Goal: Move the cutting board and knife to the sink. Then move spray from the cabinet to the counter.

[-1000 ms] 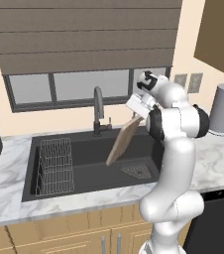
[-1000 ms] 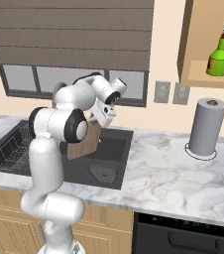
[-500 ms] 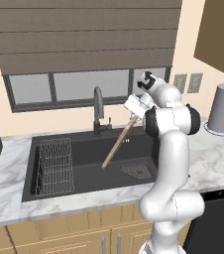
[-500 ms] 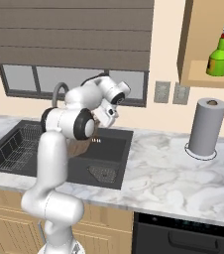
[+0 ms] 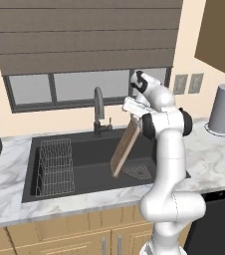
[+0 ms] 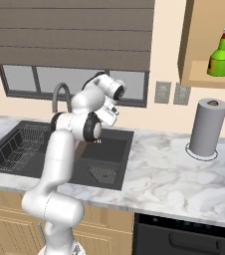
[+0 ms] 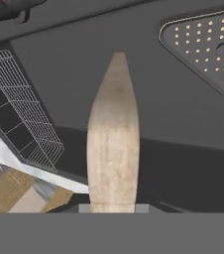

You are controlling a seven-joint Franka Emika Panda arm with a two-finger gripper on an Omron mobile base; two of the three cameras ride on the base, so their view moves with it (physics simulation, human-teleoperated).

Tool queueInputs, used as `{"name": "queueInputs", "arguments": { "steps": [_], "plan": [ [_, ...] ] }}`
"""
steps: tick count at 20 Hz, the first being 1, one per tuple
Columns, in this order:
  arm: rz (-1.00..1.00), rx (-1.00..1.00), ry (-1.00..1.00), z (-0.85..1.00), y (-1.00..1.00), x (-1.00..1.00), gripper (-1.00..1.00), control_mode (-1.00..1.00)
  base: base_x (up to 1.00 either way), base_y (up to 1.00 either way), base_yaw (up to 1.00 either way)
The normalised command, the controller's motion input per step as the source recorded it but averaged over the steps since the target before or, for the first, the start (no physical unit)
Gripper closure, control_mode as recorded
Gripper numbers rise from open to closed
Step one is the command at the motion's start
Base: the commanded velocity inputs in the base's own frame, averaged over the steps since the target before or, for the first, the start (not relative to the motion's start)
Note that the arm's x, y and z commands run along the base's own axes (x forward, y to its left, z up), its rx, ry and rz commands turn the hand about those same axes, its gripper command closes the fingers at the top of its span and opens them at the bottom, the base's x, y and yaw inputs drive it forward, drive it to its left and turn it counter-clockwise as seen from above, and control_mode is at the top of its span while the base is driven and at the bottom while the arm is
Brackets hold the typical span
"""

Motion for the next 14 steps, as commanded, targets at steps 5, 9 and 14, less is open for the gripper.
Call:
{"name": "queueInputs", "arguments": {
  "steps": [5, 9, 14],
  "plan": [
    [0.11, 0.0, 0.0, -0.09, 0.0, 0.17, 1.0, -1.0, 0.0, 0.0, 0.0],
    [0.0, 0.0, 0.0, -0.16, -0.06, 0.45, 1.0, -1.0, 0.0, 0.0, 0.0],
    [0.0, 0.0, 0.0, -0.36, -0.01, 0.54, 1.0, -1.0, 0.0, 0.0, 0.0]
  ]
}}
